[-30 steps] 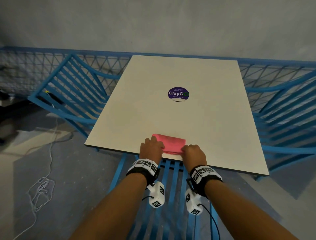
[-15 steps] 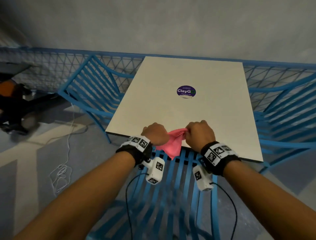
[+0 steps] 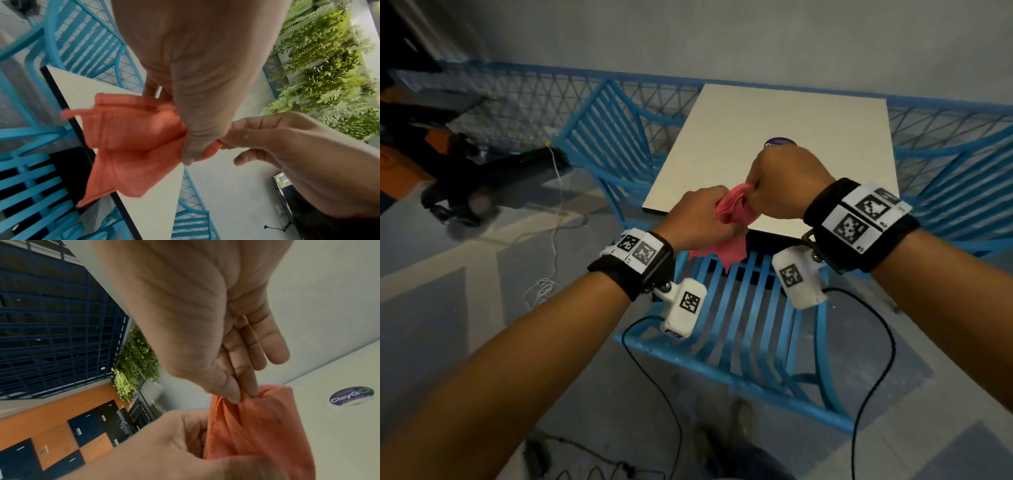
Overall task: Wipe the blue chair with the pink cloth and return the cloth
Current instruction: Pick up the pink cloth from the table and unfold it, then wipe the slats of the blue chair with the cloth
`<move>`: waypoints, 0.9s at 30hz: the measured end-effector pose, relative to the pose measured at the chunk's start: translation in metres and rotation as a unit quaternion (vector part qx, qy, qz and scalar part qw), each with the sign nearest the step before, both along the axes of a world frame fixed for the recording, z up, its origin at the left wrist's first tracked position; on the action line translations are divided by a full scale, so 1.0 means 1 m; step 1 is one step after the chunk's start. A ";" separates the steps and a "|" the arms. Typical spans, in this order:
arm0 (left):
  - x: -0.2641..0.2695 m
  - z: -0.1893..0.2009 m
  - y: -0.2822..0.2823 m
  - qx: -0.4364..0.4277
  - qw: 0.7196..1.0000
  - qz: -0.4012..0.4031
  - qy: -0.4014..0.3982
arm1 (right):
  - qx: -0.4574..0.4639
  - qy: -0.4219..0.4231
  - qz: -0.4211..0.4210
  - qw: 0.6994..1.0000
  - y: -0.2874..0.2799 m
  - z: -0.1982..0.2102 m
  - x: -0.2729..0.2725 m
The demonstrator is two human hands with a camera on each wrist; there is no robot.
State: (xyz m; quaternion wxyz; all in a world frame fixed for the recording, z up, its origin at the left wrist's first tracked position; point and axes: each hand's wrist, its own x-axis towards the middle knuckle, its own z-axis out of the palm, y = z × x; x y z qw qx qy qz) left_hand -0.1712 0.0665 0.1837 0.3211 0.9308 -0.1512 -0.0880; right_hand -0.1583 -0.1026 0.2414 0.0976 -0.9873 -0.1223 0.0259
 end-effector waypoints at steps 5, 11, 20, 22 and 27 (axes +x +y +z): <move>-0.043 -0.032 0.043 -0.033 0.999 0.023 0.020 | 0.008 0.054 0.010 0.998 0.048 -0.022 -0.022; -0.082 -0.084 0.086 -0.019 0.994 0.102 -0.023 | 0.037 0.151 -0.002 0.988 0.098 -0.057 -0.044; -0.117 -0.118 0.146 -0.028 0.994 0.100 -0.014 | 0.045 0.205 -0.008 0.978 0.142 -0.094 -0.061; -0.116 -0.118 0.156 0.006 0.995 0.101 0.004 | 0.051 0.207 0.007 0.977 0.144 -0.101 -0.066; -0.114 -0.134 0.168 0.121 0.980 0.124 0.097 | 0.001 0.190 0.054 0.980 0.138 -0.115 -0.083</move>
